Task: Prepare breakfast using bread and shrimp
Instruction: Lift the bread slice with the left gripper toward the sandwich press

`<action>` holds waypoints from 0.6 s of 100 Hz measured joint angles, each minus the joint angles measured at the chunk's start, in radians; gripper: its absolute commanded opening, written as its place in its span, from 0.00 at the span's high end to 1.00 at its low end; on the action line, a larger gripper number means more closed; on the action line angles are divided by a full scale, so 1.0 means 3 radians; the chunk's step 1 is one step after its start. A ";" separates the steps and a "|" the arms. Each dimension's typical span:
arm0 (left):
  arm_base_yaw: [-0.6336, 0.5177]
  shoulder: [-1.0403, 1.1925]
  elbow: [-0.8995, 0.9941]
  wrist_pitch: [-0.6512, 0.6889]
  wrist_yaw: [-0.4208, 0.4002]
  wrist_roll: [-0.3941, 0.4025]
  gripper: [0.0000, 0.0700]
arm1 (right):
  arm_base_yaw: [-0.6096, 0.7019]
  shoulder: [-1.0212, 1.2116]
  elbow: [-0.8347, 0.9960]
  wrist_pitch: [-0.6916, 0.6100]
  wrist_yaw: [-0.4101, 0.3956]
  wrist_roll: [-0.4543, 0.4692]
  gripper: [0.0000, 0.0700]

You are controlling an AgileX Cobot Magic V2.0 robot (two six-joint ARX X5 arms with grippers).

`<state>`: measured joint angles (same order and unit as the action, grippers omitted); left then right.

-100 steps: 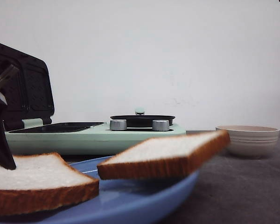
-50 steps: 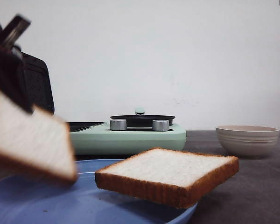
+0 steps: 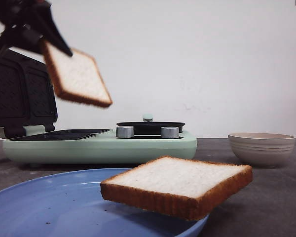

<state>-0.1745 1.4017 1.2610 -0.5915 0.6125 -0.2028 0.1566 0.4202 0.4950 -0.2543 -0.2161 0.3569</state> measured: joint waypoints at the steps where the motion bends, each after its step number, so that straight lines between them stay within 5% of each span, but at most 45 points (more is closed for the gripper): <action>1: -0.0006 0.0000 0.0010 0.0039 -0.0043 -0.0004 1.00 | 0.0000 0.0000 0.0000 0.0000 0.0000 0.0000 0.27; 26: -0.0172 0.0009 0.0100 0.0918 -0.1307 -0.0056 1.00 | 0.0000 0.0000 0.0000 0.0000 0.0001 0.0000 0.27; 60: -0.0343 0.0371 0.0102 0.1572 -0.2239 0.0430 1.00 | 0.0003 0.0041 0.0000 0.0000 0.0022 -0.0001 0.27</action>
<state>-0.2775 1.5131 1.2915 -0.1200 -0.0593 -0.0738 0.1574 0.4324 0.4950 -0.2543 -0.2096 0.3565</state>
